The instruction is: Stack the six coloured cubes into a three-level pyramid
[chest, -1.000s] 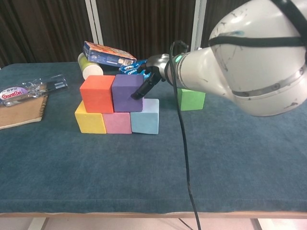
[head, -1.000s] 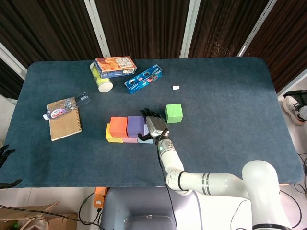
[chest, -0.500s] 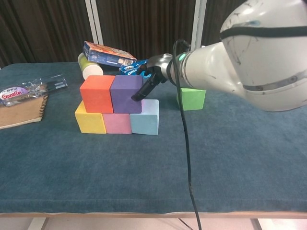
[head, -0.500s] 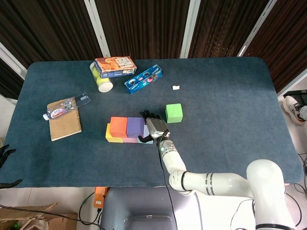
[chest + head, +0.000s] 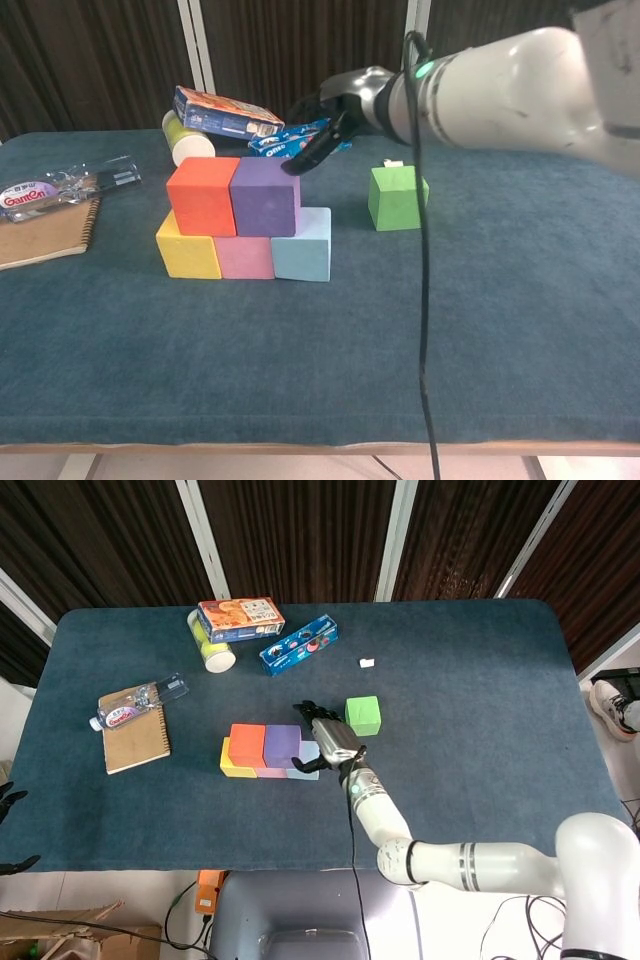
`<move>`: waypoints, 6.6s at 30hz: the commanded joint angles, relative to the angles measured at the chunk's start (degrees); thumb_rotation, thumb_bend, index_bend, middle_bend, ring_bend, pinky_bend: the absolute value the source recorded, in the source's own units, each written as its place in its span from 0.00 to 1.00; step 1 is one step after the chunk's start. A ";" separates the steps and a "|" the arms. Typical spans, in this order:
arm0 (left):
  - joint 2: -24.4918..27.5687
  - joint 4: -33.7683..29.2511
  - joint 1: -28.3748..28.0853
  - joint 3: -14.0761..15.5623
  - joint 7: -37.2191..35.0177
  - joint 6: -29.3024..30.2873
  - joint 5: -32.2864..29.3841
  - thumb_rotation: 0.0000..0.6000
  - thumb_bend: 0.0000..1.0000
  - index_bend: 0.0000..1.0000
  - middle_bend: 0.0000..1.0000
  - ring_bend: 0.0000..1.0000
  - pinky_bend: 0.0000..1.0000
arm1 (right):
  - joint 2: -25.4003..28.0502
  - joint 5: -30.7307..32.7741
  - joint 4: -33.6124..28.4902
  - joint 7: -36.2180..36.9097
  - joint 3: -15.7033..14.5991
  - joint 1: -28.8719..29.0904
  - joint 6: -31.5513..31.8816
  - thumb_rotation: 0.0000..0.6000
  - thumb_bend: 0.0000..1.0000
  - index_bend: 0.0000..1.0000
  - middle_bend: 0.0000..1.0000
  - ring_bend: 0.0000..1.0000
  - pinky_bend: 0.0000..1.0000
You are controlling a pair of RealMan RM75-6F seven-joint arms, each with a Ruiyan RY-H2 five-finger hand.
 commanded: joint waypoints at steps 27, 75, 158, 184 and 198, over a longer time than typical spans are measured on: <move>1.02 -1.72 0.01 -0.12 1.82 -0.54 -1.05 0.93 0.03 0.14 0.01 0.00 0.08 | 11.91 0.37 -2.19 6.12 -13.24 1.74 -14.70 0.46 0.77 0.20 0.00 0.00 0.00; 0.83 -0.75 0.19 -0.16 0.09 -1.05 -0.95 0.93 0.03 0.14 0.01 0.00 0.08 | 7.99 2.79 0.98 12.59 -16.73 9.46 -15.62 0.41 0.77 0.19 0.00 0.00 0.00; -0.99 0.56 -3.80 -1.89 1.65 -8.98 -5.55 0.94 0.03 0.14 0.01 0.00 0.08 | -11.40 5.59 42.09 -17.64 -15.22 5.98 -13.12 0.76 0.22 0.16 0.00 0.00 0.00; -1.17 1.87 -3.24 -1.46 -0.62 -8.66 -4.71 0.93 0.04 0.14 0.01 0.00 0.08 | -14.70 -4.63 46.02 -11.12 -9.41 2.94 -10.24 1.00 0.22 0.47 0.00 0.00 0.00; -1.64 1.72 -2.37 -0.38 -0.76 -5.95 -1.63 0.92 0.04 0.14 0.01 0.00 0.08 | 4.37 1.00 5.61 -11.20 1.12 -3.64 11.47 1.00 0.22 0.56 0.00 0.00 0.00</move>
